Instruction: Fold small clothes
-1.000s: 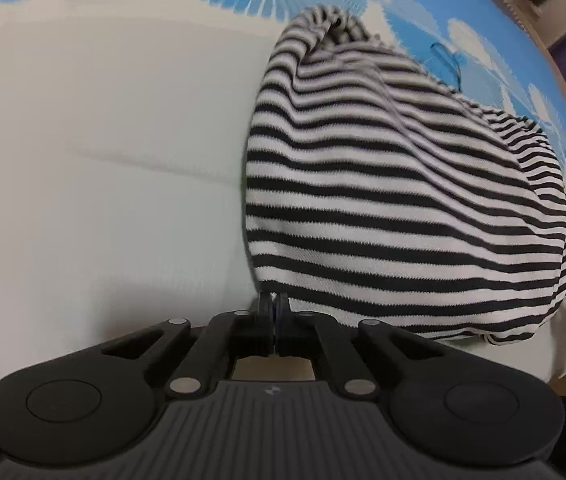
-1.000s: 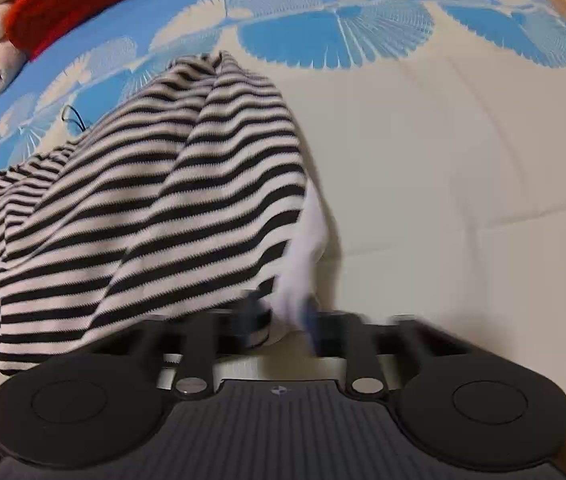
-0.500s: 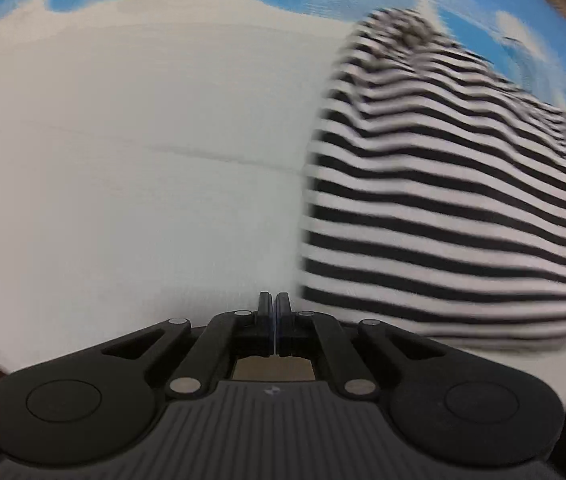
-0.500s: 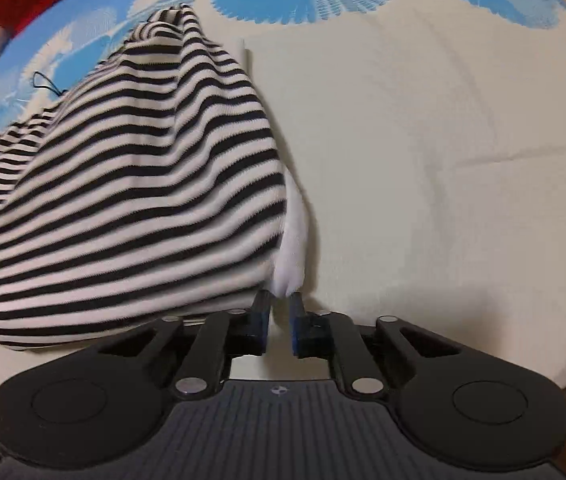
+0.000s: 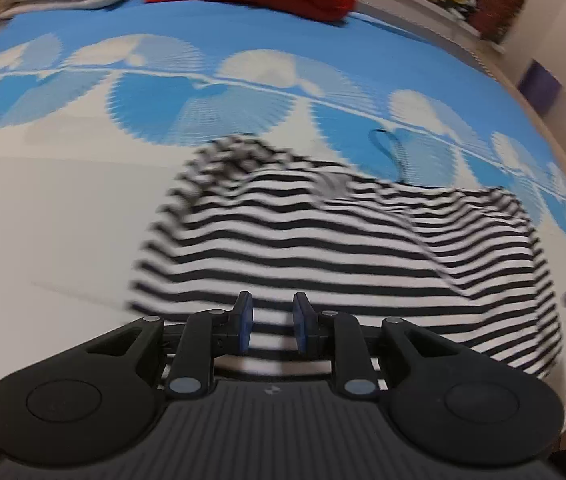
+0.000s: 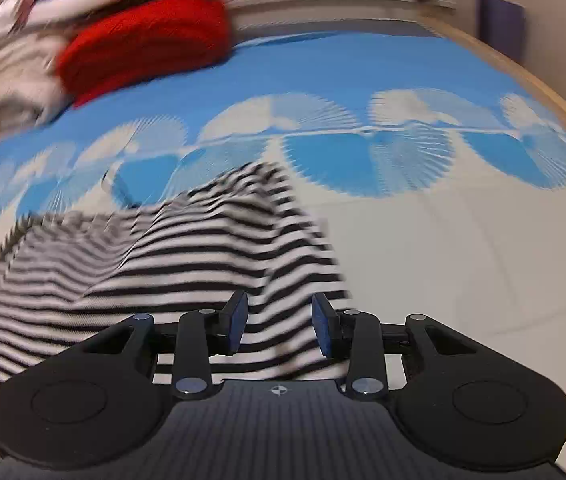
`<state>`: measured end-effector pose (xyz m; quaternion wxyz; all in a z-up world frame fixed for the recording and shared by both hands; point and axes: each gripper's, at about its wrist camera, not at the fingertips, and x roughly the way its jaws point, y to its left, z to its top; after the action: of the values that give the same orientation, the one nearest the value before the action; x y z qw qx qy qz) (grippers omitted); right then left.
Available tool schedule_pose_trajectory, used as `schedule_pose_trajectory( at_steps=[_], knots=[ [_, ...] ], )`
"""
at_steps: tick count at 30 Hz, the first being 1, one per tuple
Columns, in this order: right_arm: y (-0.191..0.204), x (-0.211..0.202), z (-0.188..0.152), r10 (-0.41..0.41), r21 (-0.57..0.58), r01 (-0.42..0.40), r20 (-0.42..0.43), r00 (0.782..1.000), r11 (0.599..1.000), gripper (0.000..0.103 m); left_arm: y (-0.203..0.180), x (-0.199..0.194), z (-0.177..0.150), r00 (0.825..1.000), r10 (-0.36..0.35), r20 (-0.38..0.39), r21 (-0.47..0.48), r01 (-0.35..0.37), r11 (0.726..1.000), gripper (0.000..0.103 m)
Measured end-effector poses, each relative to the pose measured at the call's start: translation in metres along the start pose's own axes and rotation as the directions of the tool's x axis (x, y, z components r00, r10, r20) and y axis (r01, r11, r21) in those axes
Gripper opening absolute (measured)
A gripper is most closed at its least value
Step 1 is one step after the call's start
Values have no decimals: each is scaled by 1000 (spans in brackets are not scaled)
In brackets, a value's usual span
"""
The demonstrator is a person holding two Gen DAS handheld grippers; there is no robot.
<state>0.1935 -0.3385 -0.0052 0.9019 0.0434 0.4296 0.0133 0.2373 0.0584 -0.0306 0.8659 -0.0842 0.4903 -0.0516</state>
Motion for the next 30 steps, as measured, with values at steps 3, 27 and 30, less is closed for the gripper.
schedule_pose_trajectory(
  at_steps=[3, 27, 30],
  knots=[
    [25, 13, 2, 17, -55, -18, -21, 1000, 998, 37, -27, 9, 3, 1000, -22, -7, 51, 23, 998, 24],
    [40, 107, 30, -110, -2, 111, -157, 981, 994, 52, -42, 104, 36, 988, 67, -139, -8, -68, 998, 26],
    [41, 100, 28, -116, -22, 114, -138, 984, 993, 52, -38, 92, 36, 990, 61, -125, -27, -65, 998, 28]
  ],
)
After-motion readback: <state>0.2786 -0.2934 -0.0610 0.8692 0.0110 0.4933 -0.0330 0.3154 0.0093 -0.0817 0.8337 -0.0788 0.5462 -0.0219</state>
